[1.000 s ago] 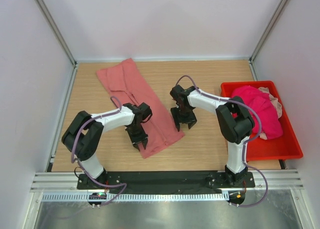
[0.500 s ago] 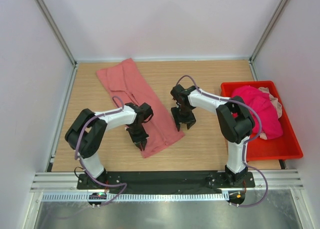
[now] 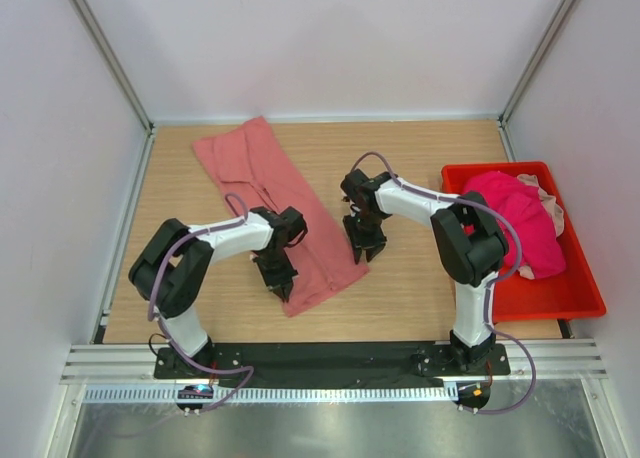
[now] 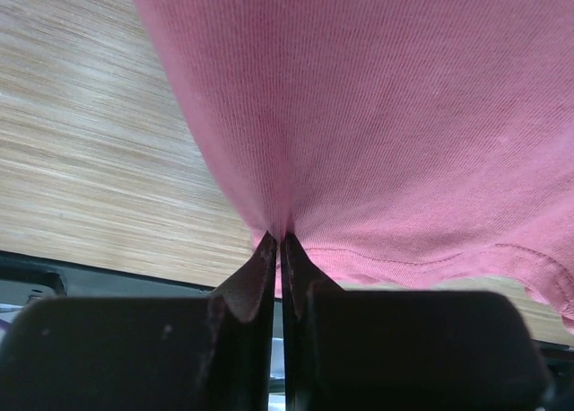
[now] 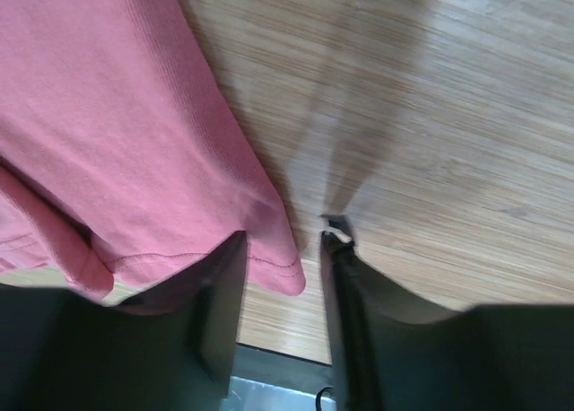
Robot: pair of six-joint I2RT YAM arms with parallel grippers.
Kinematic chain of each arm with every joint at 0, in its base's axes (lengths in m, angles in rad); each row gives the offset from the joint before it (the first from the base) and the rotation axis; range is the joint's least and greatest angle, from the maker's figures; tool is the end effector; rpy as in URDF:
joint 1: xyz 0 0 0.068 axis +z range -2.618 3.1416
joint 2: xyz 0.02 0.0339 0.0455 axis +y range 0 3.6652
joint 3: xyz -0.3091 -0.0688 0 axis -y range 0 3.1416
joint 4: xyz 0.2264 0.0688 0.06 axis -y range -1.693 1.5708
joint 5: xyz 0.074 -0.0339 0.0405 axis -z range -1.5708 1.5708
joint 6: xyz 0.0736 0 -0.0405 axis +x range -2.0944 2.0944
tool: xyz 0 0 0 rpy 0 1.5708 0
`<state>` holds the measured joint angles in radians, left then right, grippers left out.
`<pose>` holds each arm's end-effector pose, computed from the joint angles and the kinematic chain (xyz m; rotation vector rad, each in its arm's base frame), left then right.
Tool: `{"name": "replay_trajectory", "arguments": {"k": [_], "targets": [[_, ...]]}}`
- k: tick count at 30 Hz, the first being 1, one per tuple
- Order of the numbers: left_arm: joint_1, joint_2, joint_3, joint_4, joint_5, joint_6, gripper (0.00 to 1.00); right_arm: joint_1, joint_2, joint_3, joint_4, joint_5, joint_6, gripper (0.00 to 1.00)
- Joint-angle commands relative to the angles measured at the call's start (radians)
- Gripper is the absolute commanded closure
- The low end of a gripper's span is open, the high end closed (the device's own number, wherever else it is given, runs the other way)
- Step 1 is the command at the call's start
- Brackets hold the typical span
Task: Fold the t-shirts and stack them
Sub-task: Fold the tshirt
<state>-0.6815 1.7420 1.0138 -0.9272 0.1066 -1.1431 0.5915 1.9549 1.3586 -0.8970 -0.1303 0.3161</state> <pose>0.2041 -0.1756 0.1655 0.6942 -2.9243 -0.0025 0.3003 0.2133 0.1760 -0.4361 3.0896 0.2360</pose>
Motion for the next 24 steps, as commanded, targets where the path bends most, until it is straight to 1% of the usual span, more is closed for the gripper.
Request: {"name": "replay_trajectory", "arguments": {"k": [1, 3, 4, 8, 12, 17, 21, 24], "targets": [[-0.009, -0.053, -0.02, -0.012, 0.002, -0.012, 0.97, -0.004, 0.016, 0.002, 0.013, -0.04, -0.006, 0.59], [-0.009, -0.064, -0.029, -0.012, 0.004, -0.021, 0.99, -0.005, 0.019, 0.0, 0.018, -0.055, 0.0, 0.66], [-0.009, -0.079, -0.047, -0.012, 0.005, -0.026, 1.0, -0.005, 0.022, 0.0, 0.02, -0.064, 0.0, 0.75], [-0.01, -0.127, -0.093, 0.001, 0.008, -0.052, 1.0, -0.007, 0.022, -0.015, 0.027, -0.049, 0.018, 0.99], [-0.015, -0.191, -0.153, 0.048, 0.025, -0.086, 1.0, -0.007, 0.007, -0.045, 0.043, -0.02, 0.04, 0.99], [-0.03, -0.248, -0.216, 0.068, 0.039, -0.128, 1.0, -0.009, 0.007, -0.062, 0.043, -0.023, 0.04, 0.99], [-0.039, -0.257, -0.237, 0.079, 0.051, -0.145, 1.0, -0.009, 0.015, -0.062, 0.041, -0.032, 0.035, 0.99], [-0.043, -0.231, -0.244, 0.105, 0.07, -0.144, 1.0, -0.009, 0.013, -0.062, 0.038, -0.06, 0.034, 0.99]]}}
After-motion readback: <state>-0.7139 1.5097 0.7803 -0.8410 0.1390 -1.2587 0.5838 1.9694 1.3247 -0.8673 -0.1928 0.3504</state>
